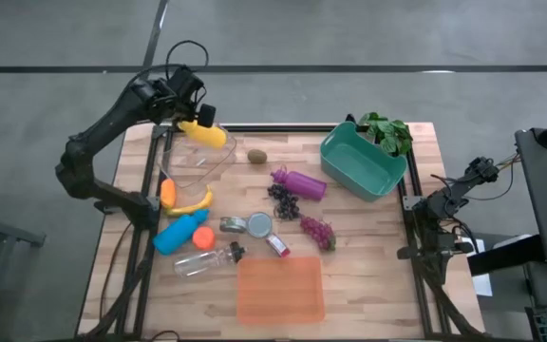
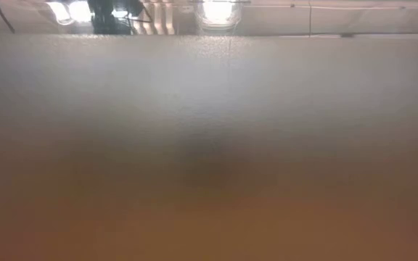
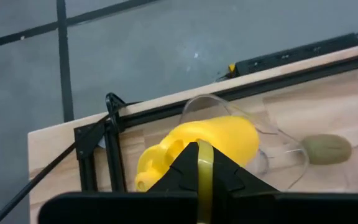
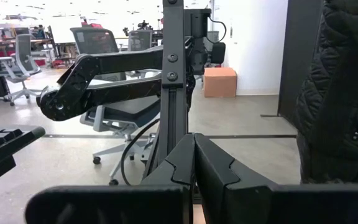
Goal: Pick & Place Food Item
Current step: Put the yellow water bottle into the transparent bin
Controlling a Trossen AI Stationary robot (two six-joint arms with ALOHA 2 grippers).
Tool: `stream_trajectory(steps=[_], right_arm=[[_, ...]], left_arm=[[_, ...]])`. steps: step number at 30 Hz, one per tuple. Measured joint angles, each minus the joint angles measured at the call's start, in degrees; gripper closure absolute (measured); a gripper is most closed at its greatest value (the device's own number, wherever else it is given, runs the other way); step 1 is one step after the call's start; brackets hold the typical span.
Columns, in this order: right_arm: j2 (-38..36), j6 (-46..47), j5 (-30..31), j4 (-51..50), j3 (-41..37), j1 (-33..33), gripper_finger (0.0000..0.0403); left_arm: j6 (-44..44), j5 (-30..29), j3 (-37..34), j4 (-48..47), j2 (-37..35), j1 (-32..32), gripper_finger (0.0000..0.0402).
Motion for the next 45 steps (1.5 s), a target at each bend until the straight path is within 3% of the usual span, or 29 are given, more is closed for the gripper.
stream_trajectory(steps=[17,33,45], right_arm=[[0.0,0.0,0.0,0.0,0.0,0.0,0.0395],[0.0,0.0,0.0,0.0,0.0,0.0,0.0395],[0.0,0.0,0.0,0.0,0.0,0.0,0.0395]], left_arm=[[1.3,0.0,0.1,-2.3,1.4,2.6,0.0397],[11.1,2.3,0.1,10.4,6.4,2.6,0.0397],[11.4,4.4,0.1,13.7,8.2,2.6,0.0397]])
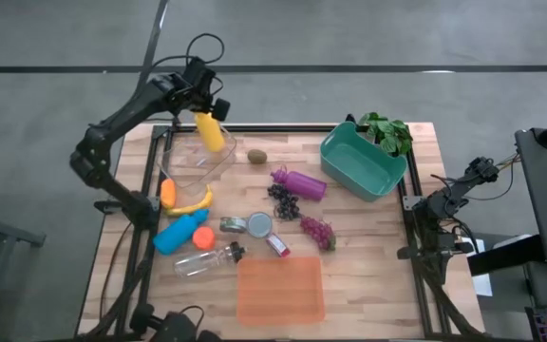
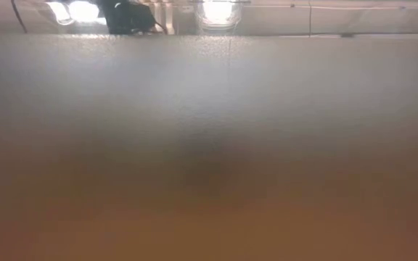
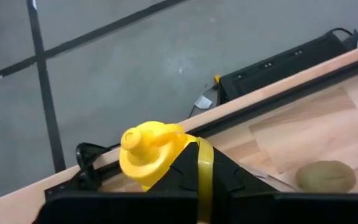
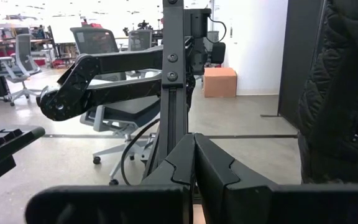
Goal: Pick & Place Food Item
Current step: Put the yellow water bottle into the transparent bin
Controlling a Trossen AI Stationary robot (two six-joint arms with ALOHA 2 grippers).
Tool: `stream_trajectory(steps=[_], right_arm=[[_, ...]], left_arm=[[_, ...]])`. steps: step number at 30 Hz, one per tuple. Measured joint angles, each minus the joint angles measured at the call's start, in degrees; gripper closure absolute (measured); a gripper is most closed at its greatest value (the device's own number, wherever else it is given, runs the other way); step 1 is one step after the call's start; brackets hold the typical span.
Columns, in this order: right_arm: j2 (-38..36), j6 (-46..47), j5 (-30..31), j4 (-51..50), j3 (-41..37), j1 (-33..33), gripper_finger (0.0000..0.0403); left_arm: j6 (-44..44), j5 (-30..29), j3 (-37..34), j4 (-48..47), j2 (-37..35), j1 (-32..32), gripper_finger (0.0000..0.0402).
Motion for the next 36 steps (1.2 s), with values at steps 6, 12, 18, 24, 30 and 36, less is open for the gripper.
stream_trajectory(steps=[6,12,18,24,30,36], right_arm=[[0.0,0.0,0.0,0.0,0.0,0.0,0.0395],[0.0,0.0,0.0,0.0,0.0,0.0,0.0395],[0.0,0.0,0.0,0.0,0.0,0.0,0.0395],[0.0,0.0,0.0,0.0,0.0,0.0,0.0395],[0.0,0.0,0.0,0.0,0.0,0.0,0.0395],[0.0,0.0,0.0,0.0,0.0,0.0,0.0395]], left_arm=[[-0.2,1.4,0.0,0.0,1.6,0.0,0.0397],[-0.2,2.5,0.0,-0.3,2.9,-0.1,0.0397],[-0.7,3.8,0.0,-0.5,3.9,-0.7,0.0397],[-0.6,4.0,0.0,0.0,3.9,-3.7,0.0397],[-2.6,4.2,0.0,0.2,3.9,-7.4,0.0397],[-4.0,4.9,0.0,0.0,3.9,-11.1,0.0397]])
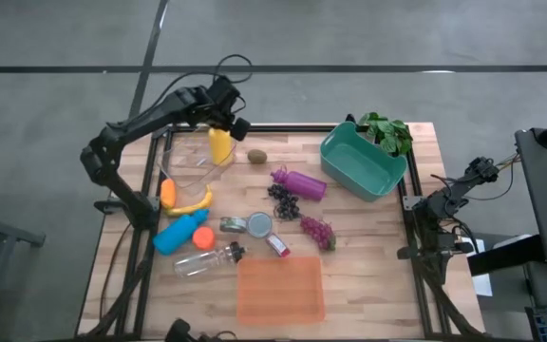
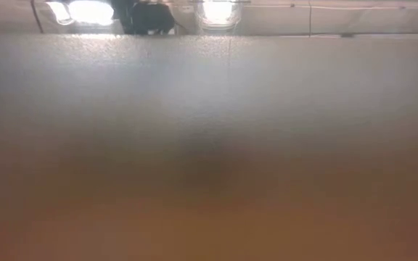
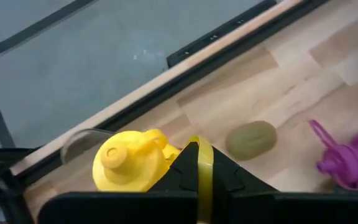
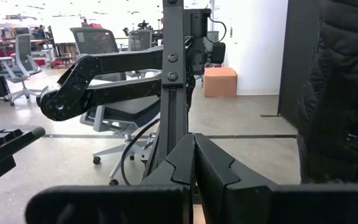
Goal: Pick & Place Food Item
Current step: Put the yellow water bottle into the transparent bin
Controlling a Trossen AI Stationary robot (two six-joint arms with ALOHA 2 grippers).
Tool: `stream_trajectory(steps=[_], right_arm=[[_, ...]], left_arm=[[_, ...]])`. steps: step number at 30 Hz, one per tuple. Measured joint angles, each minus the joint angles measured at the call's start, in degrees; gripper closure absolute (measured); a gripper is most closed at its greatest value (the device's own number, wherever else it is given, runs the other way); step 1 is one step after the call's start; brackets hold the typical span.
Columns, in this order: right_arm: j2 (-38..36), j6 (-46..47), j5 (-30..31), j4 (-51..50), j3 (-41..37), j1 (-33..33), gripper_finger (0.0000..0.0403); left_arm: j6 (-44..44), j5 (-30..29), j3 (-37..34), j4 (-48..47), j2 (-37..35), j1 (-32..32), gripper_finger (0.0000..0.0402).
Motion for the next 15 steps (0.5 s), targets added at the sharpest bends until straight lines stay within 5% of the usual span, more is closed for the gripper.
stream_trajectory(steps=[15], right_arm=[[0.0,0.0,0.0,0.0,0.0,0.0,0.0395]], left_arm=[[-7.1,0.8,0.0,-6.7,-0.9,-3.6,0.0397]])
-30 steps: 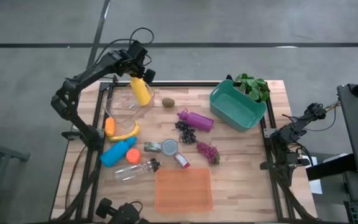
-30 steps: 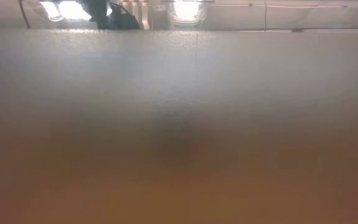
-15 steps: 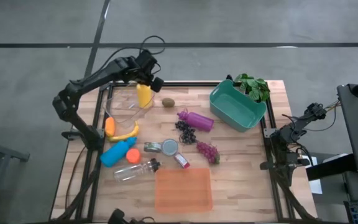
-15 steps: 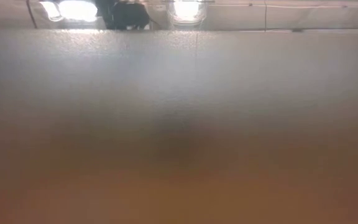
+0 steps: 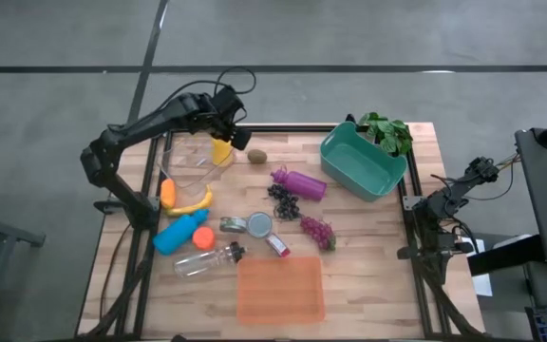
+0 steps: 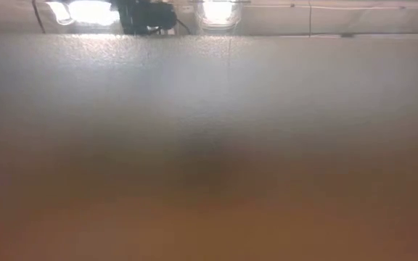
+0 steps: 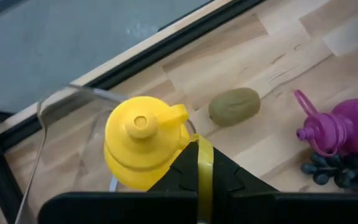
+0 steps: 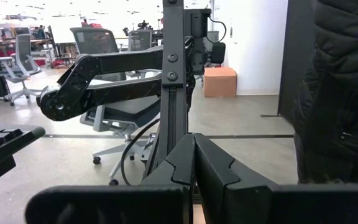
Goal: Pick & Place Food Item
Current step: Put the yellow water bottle into the transparent bin
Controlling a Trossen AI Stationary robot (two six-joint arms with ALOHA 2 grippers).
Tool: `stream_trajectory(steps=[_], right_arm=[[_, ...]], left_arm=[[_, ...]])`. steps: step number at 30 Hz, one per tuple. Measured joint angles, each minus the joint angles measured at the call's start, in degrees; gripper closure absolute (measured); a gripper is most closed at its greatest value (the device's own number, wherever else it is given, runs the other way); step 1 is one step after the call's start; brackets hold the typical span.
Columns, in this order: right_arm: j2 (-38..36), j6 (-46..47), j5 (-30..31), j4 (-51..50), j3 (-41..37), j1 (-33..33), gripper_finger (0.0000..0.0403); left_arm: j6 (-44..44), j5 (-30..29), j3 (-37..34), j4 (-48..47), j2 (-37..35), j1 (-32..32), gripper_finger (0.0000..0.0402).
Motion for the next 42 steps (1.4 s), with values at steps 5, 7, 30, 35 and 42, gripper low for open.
stream_trajectory(steps=[5,7,30,35,42], right_arm=[[0.0,0.0,0.0,0.0,0.0,0.0,0.0395],[0.0,0.0,0.0,0.0,0.0,0.0,0.0395],[0.0,0.0,0.0,0.0,0.0,0.0,0.0395],[0.0,0.0,0.0,0.0,0.0,0.0,0.0395],[0.0,0.0,0.0,0.0,0.0,0.0,0.0395]], left_arm=[[-0.1,0.0,0.0,-0.8,-1.3,0.0,0.0397],[-0.4,0.0,0.0,-1.2,-1.5,0.0,0.0397],[-1.6,0.6,0.0,-2.5,-1.5,0.0,0.0274],[-1.6,1.4,0.0,-2.4,-1.5,0.0,0.0231],[-0.2,1.6,0.7,-1.8,-2.8,0.0,0.0204]])
